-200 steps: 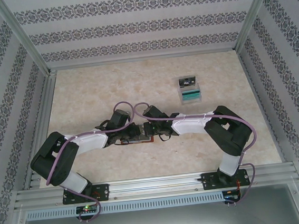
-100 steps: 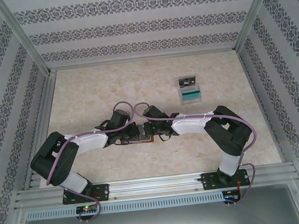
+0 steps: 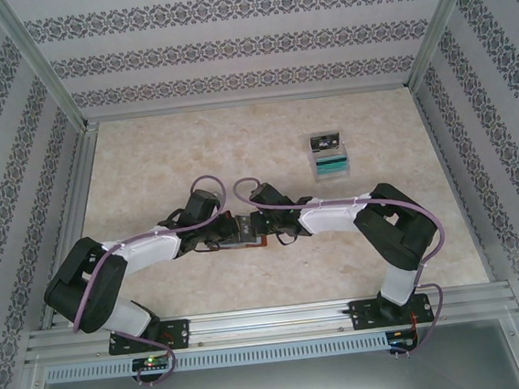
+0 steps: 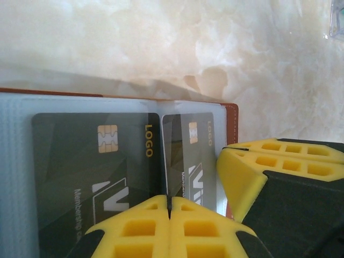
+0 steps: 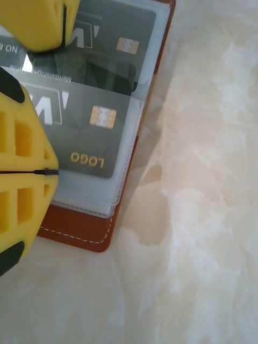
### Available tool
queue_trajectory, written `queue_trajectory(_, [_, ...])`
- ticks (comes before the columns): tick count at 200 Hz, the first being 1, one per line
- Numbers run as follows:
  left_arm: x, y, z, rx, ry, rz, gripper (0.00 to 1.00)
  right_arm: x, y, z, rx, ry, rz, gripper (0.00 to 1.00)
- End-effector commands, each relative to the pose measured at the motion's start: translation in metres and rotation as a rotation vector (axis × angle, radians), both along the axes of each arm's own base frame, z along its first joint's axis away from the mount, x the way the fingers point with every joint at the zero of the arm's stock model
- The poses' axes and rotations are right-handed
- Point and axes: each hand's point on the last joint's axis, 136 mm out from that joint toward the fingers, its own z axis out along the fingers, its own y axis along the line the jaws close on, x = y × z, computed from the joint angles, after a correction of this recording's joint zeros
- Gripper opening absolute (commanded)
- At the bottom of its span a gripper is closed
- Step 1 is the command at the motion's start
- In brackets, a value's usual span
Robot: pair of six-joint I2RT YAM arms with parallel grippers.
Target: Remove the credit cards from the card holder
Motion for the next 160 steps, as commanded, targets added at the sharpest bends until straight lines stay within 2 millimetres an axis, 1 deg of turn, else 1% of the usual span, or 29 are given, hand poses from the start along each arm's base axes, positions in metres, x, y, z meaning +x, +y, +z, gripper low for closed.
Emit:
queue_trajectory(1, [-0.004, 0.002, 0.001, -0.004, -0.002, -0.024, 0.0, -0.007, -0.013, -0.018, -0.041, 0.05, -0.019, 0.08])
queue_trajectory(46, [-0.003, 0.007, -0.003, 0.024, 0.007, -0.017, 0.0, -0.005, -0.012, -0.015, -0.037, 0.045, -0.02, 0.08])
queue_trajectory(62, [-0.003, 0.003, -0.002, 0.007, 0.008, -0.026, 0.0, -0.006, -0.012, -0.015, -0.038, 0.048, -0.017, 0.08])
queue_trajectory(77, [-0.004, -0.001, 0.0, -0.018, 0.009, -0.037, 0.18, -0.007, -0.011, -0.016, -0.036, 0.051, -0.015, 0.08])
queue_trajectory(84, [-0.004, -0.003, -0.001, -0.029, 0.01, -0.039, 0.28, -0.006, -0.01, -0.016, -0.033, 0.052, -0.015, 0.08])
queue_trajectory(101, [-0.004, -0.005, -0.002, -0.05, 0.014, -0.035, 0.35, -0.006, -0.008, -0.015, -0.032, 0.049, -0.011, 0.08])
queue_trajectory(127, [-0.006, -0.008, -0.009, -0.068, 0.033, -0.034, 0.34, -0.005, -0.008, -0.015, -0.031, 0.048, -0.011, 0.08])
queue_trajectory(160, [-0.006, -0.006, -0.011, -0.063, 0.04, -0.025, 0.33, -0.005, -0.007, -0.013, -0.027, 0.046, -0.012, 0.08])
